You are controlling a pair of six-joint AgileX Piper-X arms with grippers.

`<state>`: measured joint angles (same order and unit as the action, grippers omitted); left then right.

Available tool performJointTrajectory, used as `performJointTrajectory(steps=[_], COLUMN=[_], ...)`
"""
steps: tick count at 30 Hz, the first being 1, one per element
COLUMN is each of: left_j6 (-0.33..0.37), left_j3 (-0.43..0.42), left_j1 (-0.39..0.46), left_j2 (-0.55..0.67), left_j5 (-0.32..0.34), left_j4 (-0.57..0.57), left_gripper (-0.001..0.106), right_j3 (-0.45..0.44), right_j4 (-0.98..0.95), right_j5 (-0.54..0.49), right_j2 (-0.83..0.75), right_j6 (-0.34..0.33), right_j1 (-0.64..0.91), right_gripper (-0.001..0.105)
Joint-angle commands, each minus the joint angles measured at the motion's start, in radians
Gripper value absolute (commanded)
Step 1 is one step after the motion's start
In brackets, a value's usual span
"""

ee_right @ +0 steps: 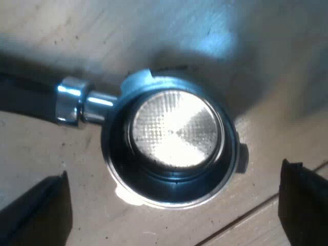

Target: Put the handle in the coffee machine

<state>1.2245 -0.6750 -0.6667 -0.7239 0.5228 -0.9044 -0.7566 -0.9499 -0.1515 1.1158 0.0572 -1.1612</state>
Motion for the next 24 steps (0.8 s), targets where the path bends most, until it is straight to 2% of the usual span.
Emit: performJointTrajectory(steps=[1,8,24], left_j6=[0.013,0.013,0.013], left_j3=[-0.009,-0.009,-0.009], left_j1=[-0.002,-0.002,-0.002], left_j2=[0.008,0.008,0.008], left_j5=[-0.003,-0.003,-0.003], left_j4=[0.013,0.013,0.013], left_gripper=[0.08,0.08,0.08], right_j3=[0.0,0.0,0.036], right_j4=[-0.024,-0.009,0.094], right_j5=[-0.015,0.003,0.084], right_j2=[0.001,0.001,0.097], right_j6=[-0.009,-0.084,-0.083], right_j1=[0.017,0.101,0.102], right_gripper=[0.082,0.082,0.082])
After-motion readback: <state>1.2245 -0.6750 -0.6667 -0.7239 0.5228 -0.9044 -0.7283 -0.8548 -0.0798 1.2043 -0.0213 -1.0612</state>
